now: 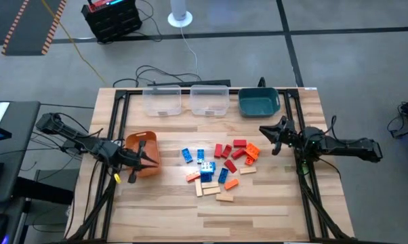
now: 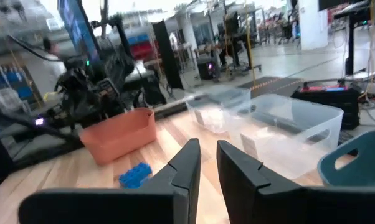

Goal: Sort blocks
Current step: Put the orange game piece into the orange bin

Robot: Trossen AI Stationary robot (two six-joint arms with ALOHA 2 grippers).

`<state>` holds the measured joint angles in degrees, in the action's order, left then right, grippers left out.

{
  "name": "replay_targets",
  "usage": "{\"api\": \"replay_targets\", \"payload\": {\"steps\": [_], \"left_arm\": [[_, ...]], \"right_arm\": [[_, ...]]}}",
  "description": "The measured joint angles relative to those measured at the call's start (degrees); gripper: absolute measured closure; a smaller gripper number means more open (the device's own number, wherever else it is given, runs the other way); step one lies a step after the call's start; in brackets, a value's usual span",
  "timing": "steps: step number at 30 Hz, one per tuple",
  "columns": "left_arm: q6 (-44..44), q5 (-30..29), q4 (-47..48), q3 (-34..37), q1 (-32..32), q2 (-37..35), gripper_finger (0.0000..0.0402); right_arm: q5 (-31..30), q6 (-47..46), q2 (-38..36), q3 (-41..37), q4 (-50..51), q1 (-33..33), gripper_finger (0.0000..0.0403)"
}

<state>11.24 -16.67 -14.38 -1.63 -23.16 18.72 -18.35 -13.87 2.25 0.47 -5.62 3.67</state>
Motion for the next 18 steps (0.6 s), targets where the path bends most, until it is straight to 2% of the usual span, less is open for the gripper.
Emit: {"api": "replay_targets", "payload": {"steps": [5, 10, 13, 18], "left_arm": [[-2.90, -14.08, -6.24, -0.80, 0.02, -0.04, 0.0357], [-9.70, -21.64, 0.96, -8.29, 0.94, 2.77, 0.0359], [-13.18, -22.57, 7.65, -14.04, 3.95, 9.14, 0.0367], [-13.49, -20.88, 13.52, -23.46, 10.06, 23.10, 0.0380]], "right_arm": [[-0.02, -7.09, 0.01, 0.00, -3.10, 0.13, 0.0317], [0.84, -5.93, 0.30, 0.00, -5.15, 0.24, 0.0317], [3.57, -5.80, 1.73, 0.00, -6.67, 0.10, 0.0317], [4.29, -7.01, 8.36, 0.02, -7.95, -2.16, 0.0317]]}}
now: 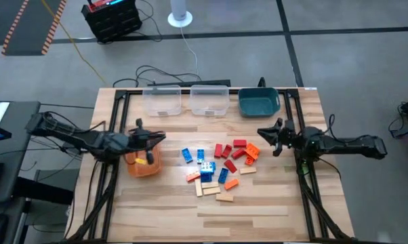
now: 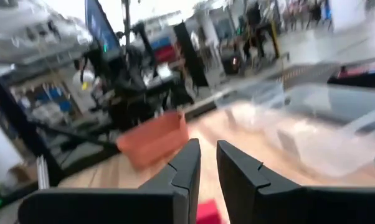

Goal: Sort blocks
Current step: Put the orange game piece into the orange bin

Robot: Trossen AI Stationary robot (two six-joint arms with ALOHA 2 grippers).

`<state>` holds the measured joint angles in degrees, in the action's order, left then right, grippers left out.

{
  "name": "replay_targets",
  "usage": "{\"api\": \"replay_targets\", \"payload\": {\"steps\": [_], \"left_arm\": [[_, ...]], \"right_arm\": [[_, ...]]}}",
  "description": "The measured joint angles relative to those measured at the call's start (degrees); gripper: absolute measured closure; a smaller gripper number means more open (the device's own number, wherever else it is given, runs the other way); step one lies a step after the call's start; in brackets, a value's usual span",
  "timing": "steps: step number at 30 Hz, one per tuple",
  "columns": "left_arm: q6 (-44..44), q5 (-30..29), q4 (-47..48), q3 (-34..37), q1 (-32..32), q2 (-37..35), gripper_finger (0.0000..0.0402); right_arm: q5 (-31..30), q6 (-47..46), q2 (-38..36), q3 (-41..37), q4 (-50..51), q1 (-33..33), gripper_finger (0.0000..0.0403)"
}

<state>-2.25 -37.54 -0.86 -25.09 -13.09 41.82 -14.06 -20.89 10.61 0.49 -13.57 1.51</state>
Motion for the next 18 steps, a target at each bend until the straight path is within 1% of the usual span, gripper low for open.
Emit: {"api": "replay_targets", "payload": {"steps": [4, 6, 9, 11, 14, 18], "left_arm": [[-0.85, 0.29, 0.70, -5.01, 2.97, 10.82, 0.0385], [-0.94, 2.85, 0.85, -8.12, 4.12, 15.78, 0.0388], [-1.82, 12.92, 3.82, -12.42, 5.53, 22.37, 0.0390], [-4.36, 19.44, 5.29, -15.58, 6.10, 26.90, 0.0387], [-8.18, 25.05, 9.31, -20.86, 6.03, 33.58, 0.0361], [-13.58, 30.51, 14.62, -27.55, 3.10, 42.37, 0.0292]], "right_arm": [[0.10, -0.13, 7.44, 2.15, -0.47, -2.72, 0.0317], [0.11, 0.34, 11.12, 4.06, -0.63, -4.24, 0.0317], [0.09, 2.14, 16.62, 7.09, -1.08, -6.52, 0.0317], [-0.14, 3.93, 20.36, 8.42, -2.03, -7.92, 0.0314], [-1.00, 6.23, 25.96, 10.23, -3.21, -9.92, 0.0297], [-1.32, 7.26, 31.82, 12.42, -3.18, -11.47, 0.0255]]}}
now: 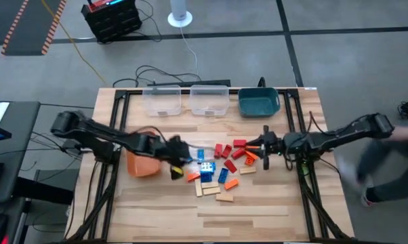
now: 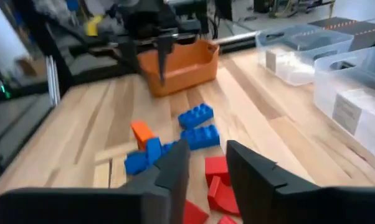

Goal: Sort blocks
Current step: Put the orange game piece into the orange bin

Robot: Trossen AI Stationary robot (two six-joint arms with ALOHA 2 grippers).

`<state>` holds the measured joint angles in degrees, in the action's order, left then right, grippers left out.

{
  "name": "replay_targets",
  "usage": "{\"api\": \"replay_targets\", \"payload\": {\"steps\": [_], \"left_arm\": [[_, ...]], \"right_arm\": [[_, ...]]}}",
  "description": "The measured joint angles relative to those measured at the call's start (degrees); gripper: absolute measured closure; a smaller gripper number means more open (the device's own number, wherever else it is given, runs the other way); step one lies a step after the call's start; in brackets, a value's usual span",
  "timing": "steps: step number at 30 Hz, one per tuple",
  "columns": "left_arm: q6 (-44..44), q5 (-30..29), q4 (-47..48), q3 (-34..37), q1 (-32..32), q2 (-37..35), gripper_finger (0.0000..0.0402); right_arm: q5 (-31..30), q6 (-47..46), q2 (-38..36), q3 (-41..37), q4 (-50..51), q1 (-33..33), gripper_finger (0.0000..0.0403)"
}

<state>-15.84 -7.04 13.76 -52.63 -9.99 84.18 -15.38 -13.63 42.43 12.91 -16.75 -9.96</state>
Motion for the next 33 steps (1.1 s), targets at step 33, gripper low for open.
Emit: {"api": "replay_targets", "payload": {"steps": [33], "left_arm": [[-17.78, -9.74, 16.31, -14.74, -9.18, 21.88, 0.0181]], "right_arm": [[-7.43, 3.17, 0.60, 1.48, 4.27, -2.80, 0.0153]]}}
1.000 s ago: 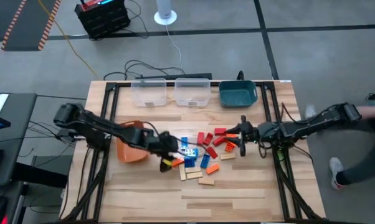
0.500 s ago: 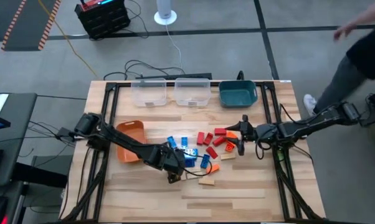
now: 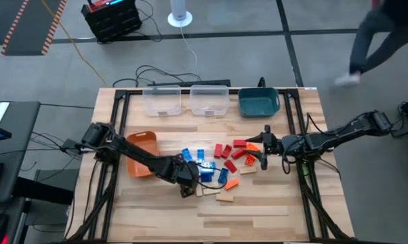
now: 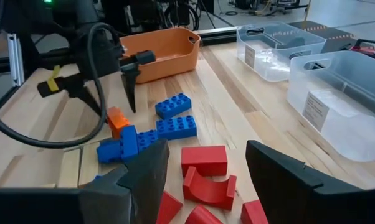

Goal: Sort blocks
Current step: Put the orange game piece into the orange bin

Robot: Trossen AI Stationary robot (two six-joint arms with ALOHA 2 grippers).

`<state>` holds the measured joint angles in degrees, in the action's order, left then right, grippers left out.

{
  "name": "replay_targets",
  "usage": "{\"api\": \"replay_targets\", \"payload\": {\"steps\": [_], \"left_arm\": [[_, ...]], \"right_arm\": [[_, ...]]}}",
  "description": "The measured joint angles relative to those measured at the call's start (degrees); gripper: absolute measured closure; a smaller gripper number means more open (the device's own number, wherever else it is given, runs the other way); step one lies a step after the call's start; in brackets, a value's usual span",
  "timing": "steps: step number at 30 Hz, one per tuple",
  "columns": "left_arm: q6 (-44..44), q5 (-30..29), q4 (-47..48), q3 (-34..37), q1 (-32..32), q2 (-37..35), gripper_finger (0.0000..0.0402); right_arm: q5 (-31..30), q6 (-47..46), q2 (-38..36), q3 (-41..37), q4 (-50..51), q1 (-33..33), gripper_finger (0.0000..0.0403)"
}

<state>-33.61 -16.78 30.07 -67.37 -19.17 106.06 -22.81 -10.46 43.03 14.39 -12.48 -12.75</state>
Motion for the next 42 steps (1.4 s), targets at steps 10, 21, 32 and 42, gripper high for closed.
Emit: {"api": "replay_targets", "payload": {"steps": [10, 21, 32, 42], "left_arm": [[2.21, 0.22, 0.41, 0.00, 0.21, -0.12, 0.0322], [-3.49, -3.18, 17.05, 0.13, 0.18, -11.10, 0.0315], [-22.42, -4.14, 49.05, 4.68, -0.01, -25.16, 0.0316], [-26.21, 11.48, 43.65, 20.56, -0.45, -27.71, 0.0293]], "right_arm": [[0.04, -0.13, 0.00, 0.00, 0.01, 0.00, 0.0153], [0.07, -0.61, 0.02, 0.00, -0.01, 0.00, 0.0153], [0.10, -1.10, 0.02, 0.00, -0.01, 0.02, 0.0153], [0.11, -1.11, 0.02, 0.00, -0.04, 0.02, 0.0153]]}}
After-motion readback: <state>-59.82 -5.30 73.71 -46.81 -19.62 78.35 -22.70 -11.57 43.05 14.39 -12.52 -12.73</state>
